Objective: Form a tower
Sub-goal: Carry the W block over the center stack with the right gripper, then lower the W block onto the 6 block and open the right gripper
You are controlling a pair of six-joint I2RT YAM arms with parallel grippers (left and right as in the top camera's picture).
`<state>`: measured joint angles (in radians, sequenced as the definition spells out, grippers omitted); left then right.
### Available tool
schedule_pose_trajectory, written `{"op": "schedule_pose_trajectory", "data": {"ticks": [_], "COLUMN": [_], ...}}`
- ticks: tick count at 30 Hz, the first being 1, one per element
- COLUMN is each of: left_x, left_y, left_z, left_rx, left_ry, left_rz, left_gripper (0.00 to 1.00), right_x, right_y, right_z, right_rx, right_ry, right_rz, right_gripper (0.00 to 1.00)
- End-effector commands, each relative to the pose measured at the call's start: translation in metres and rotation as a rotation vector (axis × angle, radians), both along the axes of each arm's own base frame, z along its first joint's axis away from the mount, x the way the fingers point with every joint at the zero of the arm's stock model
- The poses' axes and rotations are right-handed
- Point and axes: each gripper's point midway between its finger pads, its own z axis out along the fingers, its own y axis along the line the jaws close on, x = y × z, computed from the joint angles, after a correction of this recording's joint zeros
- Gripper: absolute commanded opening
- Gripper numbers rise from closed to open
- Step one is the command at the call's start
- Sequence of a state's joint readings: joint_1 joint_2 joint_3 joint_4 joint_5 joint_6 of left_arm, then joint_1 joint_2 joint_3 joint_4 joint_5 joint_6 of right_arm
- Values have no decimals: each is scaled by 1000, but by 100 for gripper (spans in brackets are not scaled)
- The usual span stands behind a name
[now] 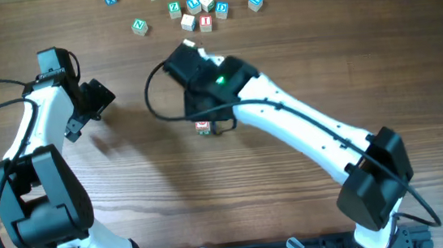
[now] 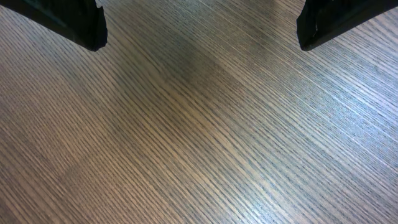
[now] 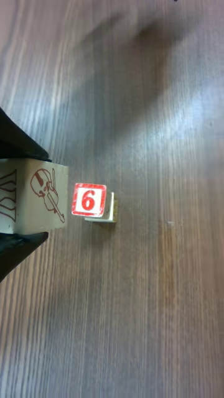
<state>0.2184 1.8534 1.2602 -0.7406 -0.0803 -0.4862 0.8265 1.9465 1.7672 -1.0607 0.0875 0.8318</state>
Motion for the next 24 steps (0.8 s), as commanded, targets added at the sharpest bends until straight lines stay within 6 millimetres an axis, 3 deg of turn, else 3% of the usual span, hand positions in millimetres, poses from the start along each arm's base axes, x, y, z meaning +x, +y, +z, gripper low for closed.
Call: {"op": "schedule_pose_trajectory", "data": {"ticks": [1,7,18,24], "left_x": [4,4,4,4], "left_y": [4,4,4,4], "left_z": [10,10,10,10], "left_rx": [8,8,8,8], "left_ry": [-28,-28,-28,-28], "left_rz": [-1,-1,-1,-1], "left_gripper": [100,100,100,100], "right_x": [8,9,3,0], "right_y": [-5,1,9,18], "right_z": [-3,-2,-55,-60], "right_rx": [-69,-80,-135,-102], "right_ry": [-85,-132,-20,6], "right_rz": [-78,-88,-52,-22], "right_gripper": [11,12,13,13]}}
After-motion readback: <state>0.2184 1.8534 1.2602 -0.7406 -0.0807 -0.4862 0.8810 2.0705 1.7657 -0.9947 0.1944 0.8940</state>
